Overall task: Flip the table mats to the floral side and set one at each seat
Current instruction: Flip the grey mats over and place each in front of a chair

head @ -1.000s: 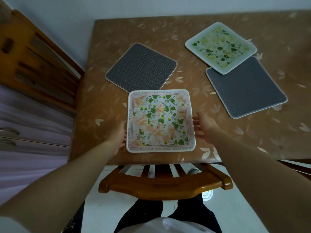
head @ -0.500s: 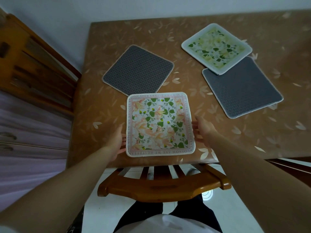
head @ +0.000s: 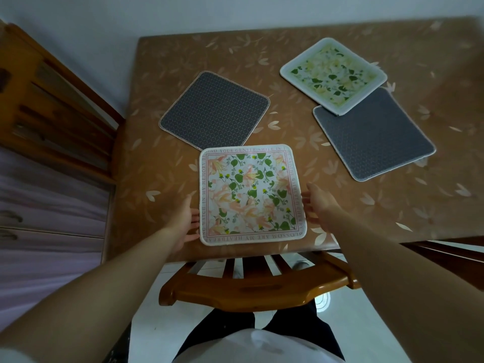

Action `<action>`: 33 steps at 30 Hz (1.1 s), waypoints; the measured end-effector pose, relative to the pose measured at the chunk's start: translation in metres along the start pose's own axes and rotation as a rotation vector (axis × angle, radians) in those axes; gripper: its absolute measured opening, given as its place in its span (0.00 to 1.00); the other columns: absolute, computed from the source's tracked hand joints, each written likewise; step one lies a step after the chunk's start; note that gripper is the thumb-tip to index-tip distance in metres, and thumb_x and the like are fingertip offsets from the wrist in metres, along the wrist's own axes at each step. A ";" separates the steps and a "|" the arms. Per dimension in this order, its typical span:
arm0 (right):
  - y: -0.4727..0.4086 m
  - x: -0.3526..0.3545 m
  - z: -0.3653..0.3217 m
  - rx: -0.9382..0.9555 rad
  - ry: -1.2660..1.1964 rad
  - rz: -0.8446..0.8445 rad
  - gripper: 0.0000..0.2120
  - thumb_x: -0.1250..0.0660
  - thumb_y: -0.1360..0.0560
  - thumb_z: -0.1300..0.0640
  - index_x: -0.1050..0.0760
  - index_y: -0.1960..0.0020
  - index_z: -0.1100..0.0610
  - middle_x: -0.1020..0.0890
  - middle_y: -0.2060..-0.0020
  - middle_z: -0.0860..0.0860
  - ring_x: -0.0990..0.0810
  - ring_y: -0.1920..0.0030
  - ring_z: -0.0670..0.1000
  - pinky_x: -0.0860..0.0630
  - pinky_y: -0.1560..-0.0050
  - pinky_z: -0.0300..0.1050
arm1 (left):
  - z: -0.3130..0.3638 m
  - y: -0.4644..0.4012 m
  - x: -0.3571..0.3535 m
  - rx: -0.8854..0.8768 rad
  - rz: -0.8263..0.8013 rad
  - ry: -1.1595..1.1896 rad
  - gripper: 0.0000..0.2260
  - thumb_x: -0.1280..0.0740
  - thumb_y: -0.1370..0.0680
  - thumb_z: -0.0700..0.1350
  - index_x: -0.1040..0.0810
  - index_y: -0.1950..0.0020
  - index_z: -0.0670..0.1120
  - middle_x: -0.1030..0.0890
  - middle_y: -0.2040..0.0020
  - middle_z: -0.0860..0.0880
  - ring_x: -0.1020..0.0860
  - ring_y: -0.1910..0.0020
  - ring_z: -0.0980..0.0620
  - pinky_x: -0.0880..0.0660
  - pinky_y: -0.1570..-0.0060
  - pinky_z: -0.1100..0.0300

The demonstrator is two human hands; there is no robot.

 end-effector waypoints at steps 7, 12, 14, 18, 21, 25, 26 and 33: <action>0.010 -0.001 -0.001 0.009 0.019 0.023 0.24 0.46 0.18 0.39 0.20 0.46 0.57 0.15 0.53 0.54 0.16 0.57 0.54 0.22 0.60 0.49 | 0.000 0.007 0.000 0.000 -0.030 -0.001 0.31 0.45 0.21 0.70 0.21 0.42 0.43 0.19 0.44 0.43 0.21 0.45 0.47 0.22 0.42 0.43; 0.019 0.000 -0.002 0.021 0.013 0.009 0.26 0.46 0.18 0.38 0.21 0.42 0.57 0.15 0.51 0.55 0.16 0.54 0.54 0.23 0.61 0.48 | 0.003 0.013 0.001 -0.021 -0.023 -0.018 0.30 0.46 0.19 0.68 0.21 0.41 0.43 0.18 0.44 0.43 0.21 0.42 0.46 0.25 0.36 0.41; 0.020 0.000 -0.002 0.021 0.017 -0.006 0.26 0.47 0.17 0.38 0.21 0.40 0.57 0.15 0.50 0.54 0.16 0.53 0.54 0.23 0.60 0.49 | 0.003 0.017 0.001 -0.026 -0.014 -0.005 0.30 0.47 0.19 0.68 0.21 0.41 0.43 0.18 0.43 0.43 0.21 0.42 0.45 0.25 0.35 0.41; 0.022 0.002 -0.001 0.013 0.003 -0.048 0.26 0.47 0.17 0.39 0.22 0.38 0.57 0.16 0.50 0.54 0.16 0.53 0.54 0.22 0.59 0.49 | 0.000 0.026 -0.001 -0.031 0.004 0.046 0.28 0.45 0.19 0.68 0.20 0.46 0.46 0.17 0.46 0.45 0.20 0.44 0.48 0.25 0.38 0.43; 0.022 0.006 -0.003 0.004 0.019 -0.074 0.26 0.47 0.17 0.39 0.20 0.40 0.58 0.15 0.52 0.54 0.16 0.54 0.55 0.19 0.55 0.53 | -0.002 0.034 -0.007 -0.028 0.024 0.080 0.27 0.45 0.19 0.68 0.21 0.46 0.46 0.18 0.44 0.46 0.21 0.43 0.47 0.28 0.36 0.44; 0.026 0.004 -0.011 0.004 -0.078 -0.122 0.23 0.44 0.17 0.41 0.20 0.43 0.57 0.15 0.50 0.54 0.16 0.48 0.57 0.20 0.44 0.57 | 0.000 0.050 -0.015 -0.021 0.059 0.113 0.29 0.46 0.19 0.68 0.23 0.39 0.44 0.21 0.36 0.42 0.24 0.37 0.44 0.30 0.31 0.43; 0.028 -0.001 -0.013 -0.006 -0.128 -0.151 0.22 0.43 0.17 0.41 0.20 0.44 0.56 0.16 0.49 0.54 0.17 0.46 0.57 0.21 0.41 0.58 | 0.002 0.056 -0.015 -0.031 0.077 0.141 0.30 0.46 0.19 0.67 0.23 0.37 0.43 0.22 0.34 0.41 0.24 0.37 0.43 0.29 0.33 0.44; 0.070 -0.061 -0.024 -0.034 -0.355 -0.400 0.22 0.44 0.15 0.42 0.22 0.36 0.56 0.18 0.41 0.54 0.19 0.42 0.57 0.23 0.41 0.57 | 0.006 0.101 0.003 -0.119 0.136 0.321 0.31 0.48 0.18 0.68 0.20 0.39 0.44 0.19 0.36 0.42 0.21 0.38 0.43 0.24 0.48 0.48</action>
Point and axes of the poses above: each hand's wrist, its own y-axis away from the middle knuckle, its own x-axis out of the back of the hand, z = x × y, the point moved 6 cm from there along -y, towards the middle knuckle
